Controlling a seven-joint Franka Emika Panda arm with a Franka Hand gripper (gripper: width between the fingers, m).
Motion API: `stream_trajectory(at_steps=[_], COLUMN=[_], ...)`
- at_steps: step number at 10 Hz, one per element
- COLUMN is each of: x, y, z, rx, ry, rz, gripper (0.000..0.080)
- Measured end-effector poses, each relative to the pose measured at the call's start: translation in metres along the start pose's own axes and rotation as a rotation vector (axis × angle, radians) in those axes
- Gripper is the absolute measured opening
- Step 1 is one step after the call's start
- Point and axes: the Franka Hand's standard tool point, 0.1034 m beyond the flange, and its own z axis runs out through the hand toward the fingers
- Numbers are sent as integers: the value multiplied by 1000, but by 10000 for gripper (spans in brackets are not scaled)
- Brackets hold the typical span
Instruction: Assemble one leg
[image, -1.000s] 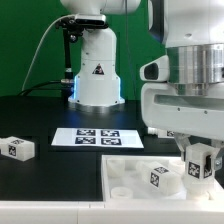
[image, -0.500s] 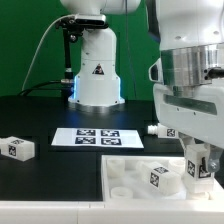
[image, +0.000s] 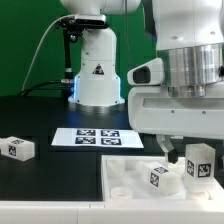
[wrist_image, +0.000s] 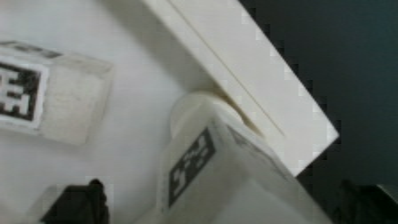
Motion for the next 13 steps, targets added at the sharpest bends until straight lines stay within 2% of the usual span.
stream_trajectory(at_steps=[3, 4, 5, 7, 8, 9, 10, 11, 13], x=[1, -1, 1, 0, 0, 0, 0, 0, 0], y=[1, -3, -6, -6, -6, -6, -6, -6, -6], z=[0, -2, -3, -3, -3, -3, -3, -3, -3], rx=[-7, -37, -49, -51, -51, -49, -48, -48, -49], ry=[3, 9, 11, 2, 2, 3, 5, 7, 13], rz=[-214, -402, -575, -580, -579, -508, -422, -362, -126], gripper=[649, 649, 649, 649, 549, 549, 348, 284, 284])
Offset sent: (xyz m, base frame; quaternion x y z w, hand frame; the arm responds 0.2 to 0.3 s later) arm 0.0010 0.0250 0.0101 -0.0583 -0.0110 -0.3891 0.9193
